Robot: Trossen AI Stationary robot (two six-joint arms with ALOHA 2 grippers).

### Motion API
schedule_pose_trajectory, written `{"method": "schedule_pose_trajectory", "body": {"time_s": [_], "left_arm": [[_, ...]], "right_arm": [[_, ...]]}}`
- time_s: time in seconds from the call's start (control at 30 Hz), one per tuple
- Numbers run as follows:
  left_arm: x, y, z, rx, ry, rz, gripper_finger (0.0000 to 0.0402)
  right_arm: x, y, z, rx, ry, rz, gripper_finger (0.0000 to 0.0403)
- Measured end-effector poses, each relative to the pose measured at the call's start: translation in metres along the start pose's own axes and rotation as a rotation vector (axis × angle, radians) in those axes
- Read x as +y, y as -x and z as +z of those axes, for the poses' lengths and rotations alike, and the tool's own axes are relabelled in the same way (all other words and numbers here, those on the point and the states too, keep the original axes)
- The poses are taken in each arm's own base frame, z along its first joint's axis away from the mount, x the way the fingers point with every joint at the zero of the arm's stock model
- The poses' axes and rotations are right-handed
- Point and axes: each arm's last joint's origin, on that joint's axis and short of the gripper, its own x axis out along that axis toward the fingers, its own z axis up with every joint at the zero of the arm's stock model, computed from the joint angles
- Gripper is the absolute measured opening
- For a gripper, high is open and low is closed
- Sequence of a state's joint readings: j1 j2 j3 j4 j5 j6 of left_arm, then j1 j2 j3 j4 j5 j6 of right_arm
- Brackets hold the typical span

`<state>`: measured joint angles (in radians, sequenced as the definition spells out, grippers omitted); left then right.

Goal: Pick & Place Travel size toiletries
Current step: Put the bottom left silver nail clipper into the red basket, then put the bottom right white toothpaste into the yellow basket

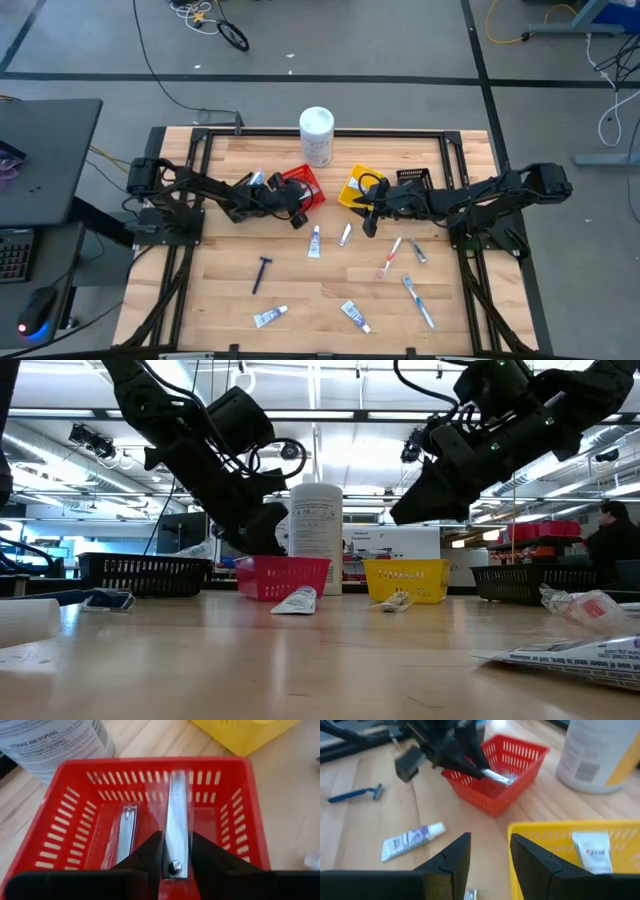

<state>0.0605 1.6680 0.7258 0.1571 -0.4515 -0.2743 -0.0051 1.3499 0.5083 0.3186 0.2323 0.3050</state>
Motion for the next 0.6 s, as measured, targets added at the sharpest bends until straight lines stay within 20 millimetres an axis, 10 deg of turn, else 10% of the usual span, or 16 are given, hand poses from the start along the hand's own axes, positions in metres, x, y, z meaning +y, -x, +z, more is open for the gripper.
{"method": "schedule_pose_trajectory", "body": {"time_s": [0.6], "left_arm": [[-0.001,0.000,0.004,-0.039,0.009,-0.009,0.0157]], "right_arm": [[0.016,0.005,-0.010,0.057,0.013,0.058,0.0149]]}}
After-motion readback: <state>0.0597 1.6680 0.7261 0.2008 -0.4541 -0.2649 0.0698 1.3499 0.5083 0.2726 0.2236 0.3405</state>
